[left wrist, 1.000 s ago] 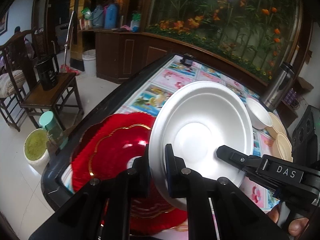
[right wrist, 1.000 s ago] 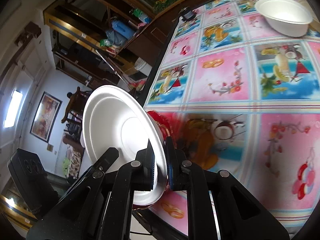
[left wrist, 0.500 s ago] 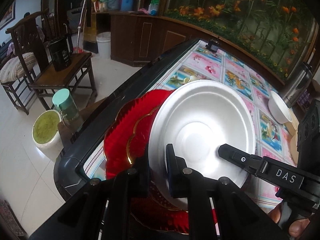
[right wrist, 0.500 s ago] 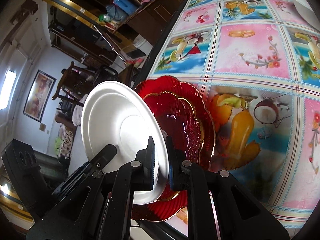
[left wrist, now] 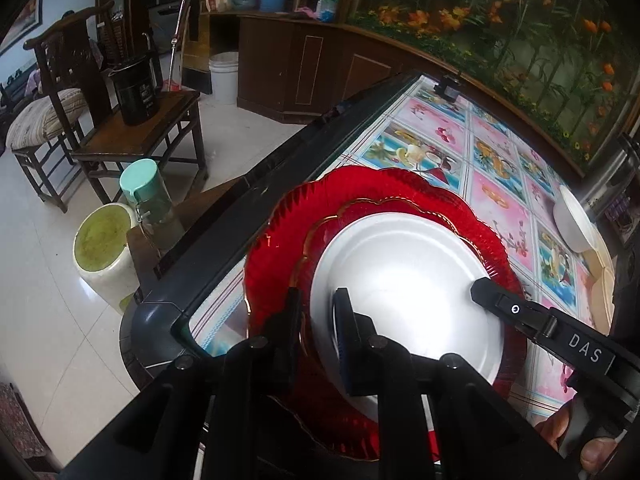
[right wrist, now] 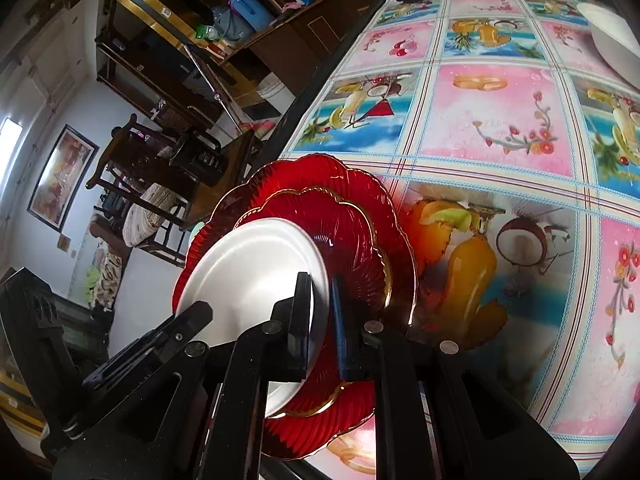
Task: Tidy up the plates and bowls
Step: 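Lower the white plate onto the red plates and open both tools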
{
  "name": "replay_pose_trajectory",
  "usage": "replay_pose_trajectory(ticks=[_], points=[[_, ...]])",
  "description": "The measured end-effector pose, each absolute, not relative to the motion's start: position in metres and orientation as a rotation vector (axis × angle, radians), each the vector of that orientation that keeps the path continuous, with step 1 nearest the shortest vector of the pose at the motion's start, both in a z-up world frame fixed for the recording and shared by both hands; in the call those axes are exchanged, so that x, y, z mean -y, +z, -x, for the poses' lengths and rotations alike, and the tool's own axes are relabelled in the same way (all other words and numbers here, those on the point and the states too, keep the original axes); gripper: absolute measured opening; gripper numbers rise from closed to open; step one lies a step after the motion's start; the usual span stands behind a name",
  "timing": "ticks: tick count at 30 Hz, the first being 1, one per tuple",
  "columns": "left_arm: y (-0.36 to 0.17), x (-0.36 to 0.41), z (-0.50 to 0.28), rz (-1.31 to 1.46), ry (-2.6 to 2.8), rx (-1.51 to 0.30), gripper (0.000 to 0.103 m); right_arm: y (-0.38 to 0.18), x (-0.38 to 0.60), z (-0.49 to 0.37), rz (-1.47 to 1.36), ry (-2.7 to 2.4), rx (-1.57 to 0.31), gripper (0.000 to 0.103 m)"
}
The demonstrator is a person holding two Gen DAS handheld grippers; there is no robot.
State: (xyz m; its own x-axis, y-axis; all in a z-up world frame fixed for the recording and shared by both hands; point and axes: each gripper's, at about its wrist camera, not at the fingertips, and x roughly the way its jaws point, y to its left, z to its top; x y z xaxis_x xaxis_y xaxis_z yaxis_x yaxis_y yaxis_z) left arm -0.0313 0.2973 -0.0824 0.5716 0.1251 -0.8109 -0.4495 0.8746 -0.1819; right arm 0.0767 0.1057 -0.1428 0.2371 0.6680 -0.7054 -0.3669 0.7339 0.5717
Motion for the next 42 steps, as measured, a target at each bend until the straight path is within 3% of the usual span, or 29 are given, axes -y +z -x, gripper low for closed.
replay_pose_trajectory(ticks=[8,19,23,30,34,42], points=[[-0.078,-0.301,0.036,0.399,0.356,-0.891,0.024,-0.143,-0.101,-0.077,-0.337,0.739,-1.107,0.012],[-0.087,-0.292,0.027,0.317,0.386,-0.924,0.026,-0.137,-0.079,-0.077,-0.423,0.743,-1.059,0.012],[-0.091,-0.282,0.02,0.285,0.391,-0.932,0.037,-0.137,-0.068,-0.078,-0.45,0.735,-1.046,0.012],[-0.09,-0.284,0.02,0.275,0.403,-0.933,0.041,-0.136,-0.047,-0.083,-0.505,0.719,-1.024,0.012],[-0.07,-0.291,0.027,0.271,0.447,-0.88,0.042,-0.137,-0.029,-0.087,-0.554,0.704,-1.005,0.026],[-0.044,-0.278,0.029,0.242,0.468,-0.806,0.05,-0.141,0.016,-0.099,-0.61,0.627,-0.958,0.027]])
